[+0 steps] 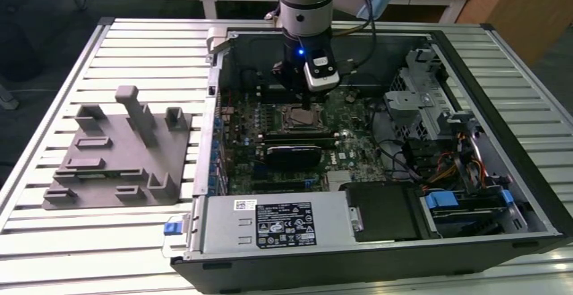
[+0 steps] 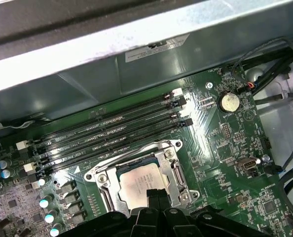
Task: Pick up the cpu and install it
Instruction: 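Install the second cpu locking lever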
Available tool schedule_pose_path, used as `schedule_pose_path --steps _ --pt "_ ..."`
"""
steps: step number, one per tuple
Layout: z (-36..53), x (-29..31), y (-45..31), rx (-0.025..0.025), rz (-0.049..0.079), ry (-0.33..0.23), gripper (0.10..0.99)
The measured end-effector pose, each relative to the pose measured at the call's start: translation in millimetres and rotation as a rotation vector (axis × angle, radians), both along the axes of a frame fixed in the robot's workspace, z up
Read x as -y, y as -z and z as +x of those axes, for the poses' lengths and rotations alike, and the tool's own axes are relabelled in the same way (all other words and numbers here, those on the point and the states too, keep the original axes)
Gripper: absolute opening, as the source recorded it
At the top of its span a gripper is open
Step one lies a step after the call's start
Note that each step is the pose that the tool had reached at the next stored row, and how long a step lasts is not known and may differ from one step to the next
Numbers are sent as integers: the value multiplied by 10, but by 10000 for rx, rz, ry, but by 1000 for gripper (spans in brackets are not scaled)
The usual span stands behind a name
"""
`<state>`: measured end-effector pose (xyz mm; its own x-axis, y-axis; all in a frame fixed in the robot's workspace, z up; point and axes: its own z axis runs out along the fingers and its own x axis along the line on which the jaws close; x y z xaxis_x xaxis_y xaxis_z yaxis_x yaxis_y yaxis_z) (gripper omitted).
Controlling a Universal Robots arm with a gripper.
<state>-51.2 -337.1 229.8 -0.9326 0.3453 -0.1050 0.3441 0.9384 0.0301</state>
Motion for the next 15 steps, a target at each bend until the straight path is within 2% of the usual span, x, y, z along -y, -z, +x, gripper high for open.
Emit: schedule_pose_path --steps 9,15 --pt "0 2 -51 2 2 -1 106" --pt "5 76 -52 -1 -1 1 106"
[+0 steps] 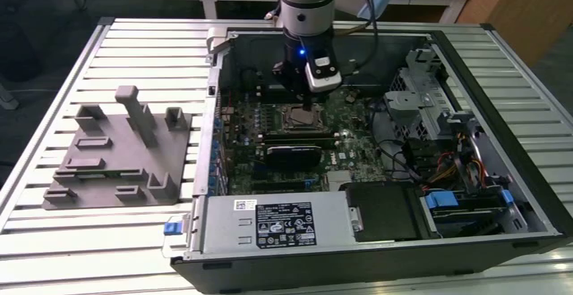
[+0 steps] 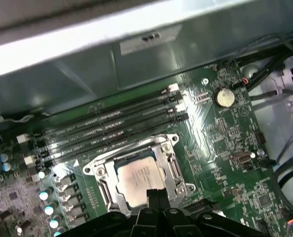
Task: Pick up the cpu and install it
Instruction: 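Install the second cpu locking lever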
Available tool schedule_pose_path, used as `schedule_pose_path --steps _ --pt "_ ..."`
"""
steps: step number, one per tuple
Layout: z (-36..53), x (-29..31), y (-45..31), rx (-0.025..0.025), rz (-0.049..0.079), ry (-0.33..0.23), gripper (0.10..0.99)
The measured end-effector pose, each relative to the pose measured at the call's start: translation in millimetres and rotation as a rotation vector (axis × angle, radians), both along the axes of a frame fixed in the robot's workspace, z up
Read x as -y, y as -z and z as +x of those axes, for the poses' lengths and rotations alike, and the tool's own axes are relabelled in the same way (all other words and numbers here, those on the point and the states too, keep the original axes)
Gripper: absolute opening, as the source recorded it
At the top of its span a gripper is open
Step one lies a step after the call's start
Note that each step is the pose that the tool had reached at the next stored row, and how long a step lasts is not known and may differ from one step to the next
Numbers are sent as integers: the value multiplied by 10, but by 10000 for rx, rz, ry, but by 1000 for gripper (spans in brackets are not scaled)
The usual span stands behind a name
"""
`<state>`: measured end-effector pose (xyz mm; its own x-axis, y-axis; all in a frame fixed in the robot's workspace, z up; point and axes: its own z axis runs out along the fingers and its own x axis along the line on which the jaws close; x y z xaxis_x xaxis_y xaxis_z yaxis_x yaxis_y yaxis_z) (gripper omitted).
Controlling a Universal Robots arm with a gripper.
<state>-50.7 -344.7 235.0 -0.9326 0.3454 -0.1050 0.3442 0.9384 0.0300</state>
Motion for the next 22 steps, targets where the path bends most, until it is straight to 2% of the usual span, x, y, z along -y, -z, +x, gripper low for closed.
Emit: schedule_pose_path --steps 13,22 --pt "2 237 2 0 0 -1 106" --pt "-3 339 33 1 0 -78 106"
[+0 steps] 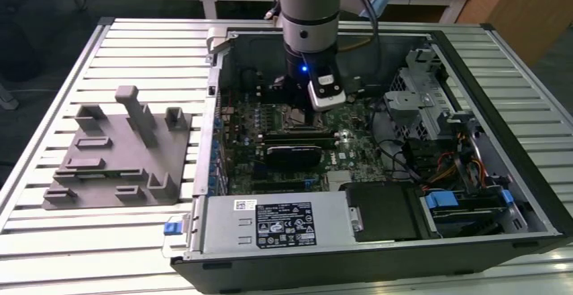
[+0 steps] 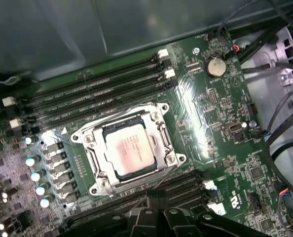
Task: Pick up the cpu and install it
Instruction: 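Install the second cpu locking lever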
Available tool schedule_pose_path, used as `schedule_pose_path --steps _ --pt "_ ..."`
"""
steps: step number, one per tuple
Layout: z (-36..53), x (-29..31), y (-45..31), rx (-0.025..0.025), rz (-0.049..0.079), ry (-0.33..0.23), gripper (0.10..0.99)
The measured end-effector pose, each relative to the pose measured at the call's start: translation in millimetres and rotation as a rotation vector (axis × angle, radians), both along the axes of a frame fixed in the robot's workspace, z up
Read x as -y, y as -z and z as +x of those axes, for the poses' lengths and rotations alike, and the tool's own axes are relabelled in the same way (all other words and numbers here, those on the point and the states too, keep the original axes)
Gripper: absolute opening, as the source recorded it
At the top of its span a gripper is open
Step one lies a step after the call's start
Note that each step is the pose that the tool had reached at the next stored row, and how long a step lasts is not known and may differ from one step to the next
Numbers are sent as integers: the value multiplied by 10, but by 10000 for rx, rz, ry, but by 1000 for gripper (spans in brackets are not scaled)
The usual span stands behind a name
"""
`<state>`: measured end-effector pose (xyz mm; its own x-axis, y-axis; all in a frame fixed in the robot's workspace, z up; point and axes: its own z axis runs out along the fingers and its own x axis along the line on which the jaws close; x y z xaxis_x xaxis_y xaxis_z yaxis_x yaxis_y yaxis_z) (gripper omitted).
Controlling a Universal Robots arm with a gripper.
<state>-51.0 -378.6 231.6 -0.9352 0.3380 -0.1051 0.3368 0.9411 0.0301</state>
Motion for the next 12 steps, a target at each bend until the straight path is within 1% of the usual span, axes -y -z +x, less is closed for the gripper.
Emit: schedule_pose_path --steps 4,9,12 --pt "-14 24 28 1 3 -147 106" --pt "-87 28 49 0 1 -385 106" --pt "-112 30 57 0 10 -519 106"
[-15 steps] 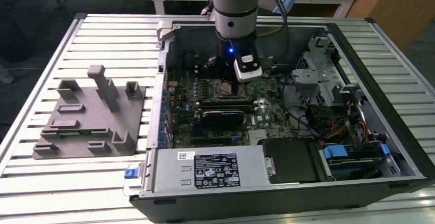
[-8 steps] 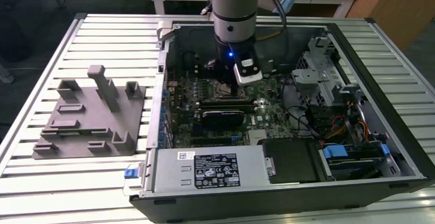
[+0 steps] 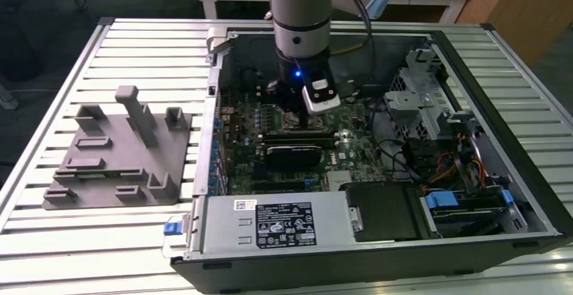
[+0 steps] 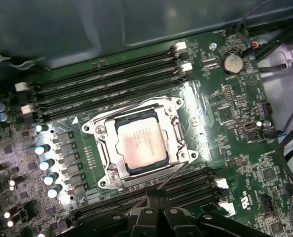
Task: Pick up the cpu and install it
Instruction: 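Install the second cpu locking lever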
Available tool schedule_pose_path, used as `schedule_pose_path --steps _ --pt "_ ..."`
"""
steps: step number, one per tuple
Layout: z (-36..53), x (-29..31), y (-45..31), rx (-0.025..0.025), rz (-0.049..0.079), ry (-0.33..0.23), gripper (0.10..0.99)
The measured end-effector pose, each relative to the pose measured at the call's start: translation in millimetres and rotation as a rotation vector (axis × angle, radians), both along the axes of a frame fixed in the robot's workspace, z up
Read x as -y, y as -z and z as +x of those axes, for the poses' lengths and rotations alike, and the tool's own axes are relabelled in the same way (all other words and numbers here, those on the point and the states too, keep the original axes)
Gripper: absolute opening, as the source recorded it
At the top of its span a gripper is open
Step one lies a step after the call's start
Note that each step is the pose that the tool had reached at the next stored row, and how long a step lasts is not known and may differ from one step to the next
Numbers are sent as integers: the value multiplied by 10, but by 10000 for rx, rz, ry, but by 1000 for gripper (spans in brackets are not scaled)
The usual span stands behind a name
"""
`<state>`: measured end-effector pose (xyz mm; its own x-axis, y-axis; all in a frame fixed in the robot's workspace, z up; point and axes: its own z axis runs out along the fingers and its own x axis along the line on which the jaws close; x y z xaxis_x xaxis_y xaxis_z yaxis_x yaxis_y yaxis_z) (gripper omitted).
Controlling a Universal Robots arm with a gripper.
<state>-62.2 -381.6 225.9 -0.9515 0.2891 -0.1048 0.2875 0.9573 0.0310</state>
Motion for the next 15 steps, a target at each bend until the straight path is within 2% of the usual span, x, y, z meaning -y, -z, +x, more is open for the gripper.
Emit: schedule_pose_path --steps 5,15 --pt "-23 10 18 1 11 -323 106" --pt "-159 26 70 1 73 -904 106"
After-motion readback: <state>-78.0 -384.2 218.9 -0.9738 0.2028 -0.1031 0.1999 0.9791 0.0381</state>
